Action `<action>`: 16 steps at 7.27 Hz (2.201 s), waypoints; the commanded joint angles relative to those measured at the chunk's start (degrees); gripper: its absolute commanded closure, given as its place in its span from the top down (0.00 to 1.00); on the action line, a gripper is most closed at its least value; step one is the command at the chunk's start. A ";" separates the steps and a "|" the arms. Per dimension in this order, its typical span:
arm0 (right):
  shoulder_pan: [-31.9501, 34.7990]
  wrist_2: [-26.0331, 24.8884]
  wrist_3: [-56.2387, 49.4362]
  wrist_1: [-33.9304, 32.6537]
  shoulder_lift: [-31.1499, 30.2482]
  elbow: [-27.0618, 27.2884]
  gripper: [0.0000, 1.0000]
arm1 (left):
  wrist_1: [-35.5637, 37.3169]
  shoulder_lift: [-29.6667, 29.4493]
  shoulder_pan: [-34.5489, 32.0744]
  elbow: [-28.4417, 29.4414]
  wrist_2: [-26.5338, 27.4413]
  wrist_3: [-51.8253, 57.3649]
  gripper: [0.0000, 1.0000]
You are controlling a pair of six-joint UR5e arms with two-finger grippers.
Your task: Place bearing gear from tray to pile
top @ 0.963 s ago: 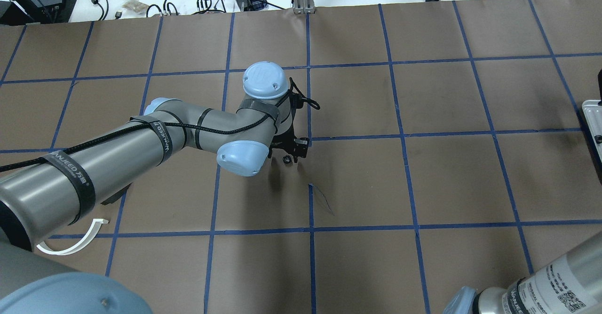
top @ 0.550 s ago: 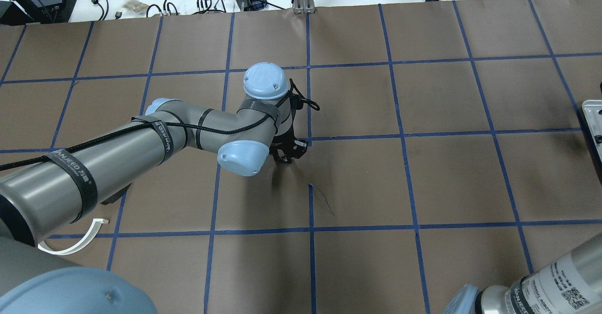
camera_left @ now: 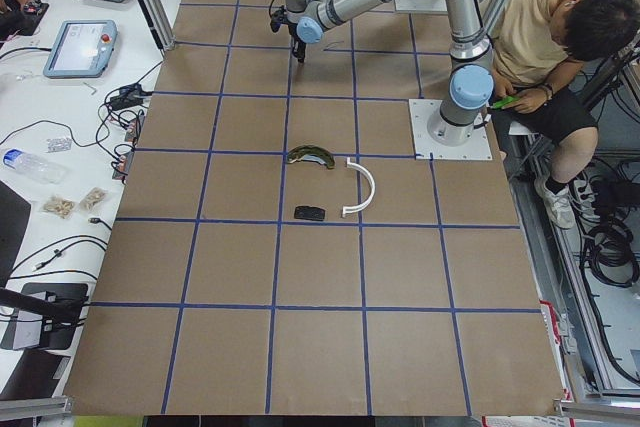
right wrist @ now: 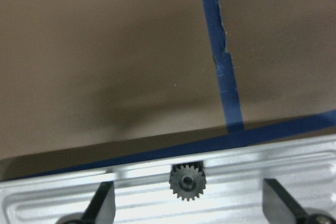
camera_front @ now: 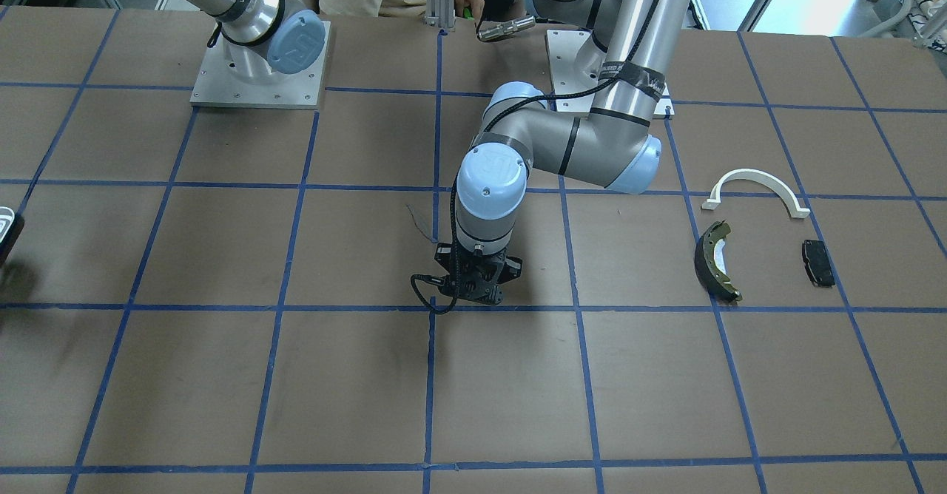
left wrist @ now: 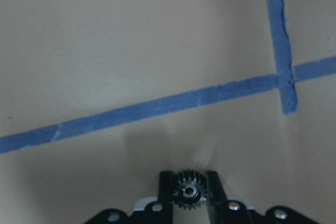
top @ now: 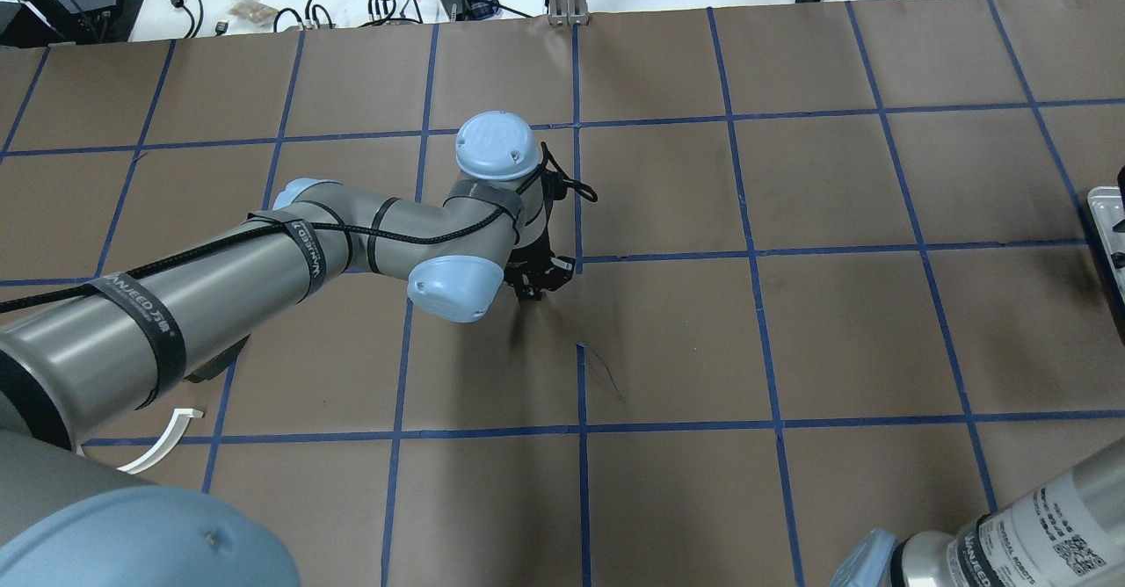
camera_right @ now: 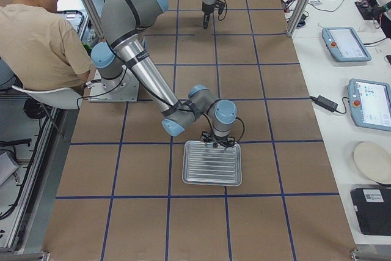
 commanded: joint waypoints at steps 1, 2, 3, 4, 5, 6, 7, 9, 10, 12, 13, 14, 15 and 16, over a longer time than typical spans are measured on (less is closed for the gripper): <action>-0.02 0.08 0.01 0.05 0.09 0.15 0.88 | -9.72 1.89 4.28 6.45 0.49 0.73 0.00; -0.02 -0.01 0.36 -0.03 0.01 0.06 0.75 | -18.05 3.03 8.14 11.27 0.66 3.69 0.00; -0.02 -0.09 0.45 0.05 -0.26 -0.03 0.54 | -26.40 3.92 13.05 16.37 1.88 9.98 0.00; -0.02 -0.18 2.63 0.23 -0.35 -0.20 0.37 | -30.05 4.36 18.67 18.94 4.68 17.27 0.00; -0.02 -0.27 3.61 0.41 -0.61 -1.07 0.24 | -30.35 4.71 23.34 19.14 4.97 22.47 0.00; -0.02 0.08 4.05 0.41 -0.70 -1.17 0.11 | -30.62 4.98 26.26 18.88 5.06 24.27 0.00; -0.02 0.17 5.54 0.67 -1.39 -1.69 0.03 | -30.88 5.24 29.50 17.92 5.23 27.94 0.00; 0.25 1.04 7.92 2.16 -2.90 -1.70 0.00 | -30.97 5.95 37.49 15.56 6.63 33.39 0.00; 0.25 1.48 8.01 2.34 -3.07 -1.96 0.00 | -30.01 5.95 41.45 13.37 6.55 35.77 0.00; 2.60 2.88 19.88 5.74 -6.57 -1.88 0.00 | -26.07 4.55 47.79 10.72 6.29 43.59 0.00; 7.58 3.24 28.06 7.42 -8.41 -1.70 0.00 | -22.31 4.28 49.47 7.92 6.29 44.49 0.00; 12.33 3.07 38.15 7.79 -10.35 -1.61 0.00 | -17.66 4.19 50.53 3.98 6.29 44.67 0.00; 18.12 3.07 48.08 7.88 -10.63 -1.52 0.00 | -13.26 4.36 51.06 -0.15 6.29 44.85 0.00; 24.27 3.16 59.49 7.79 -10.63 -1.52 0.00 | -9.56 4.36 51.16 -2.89 6.29 45.03 0.00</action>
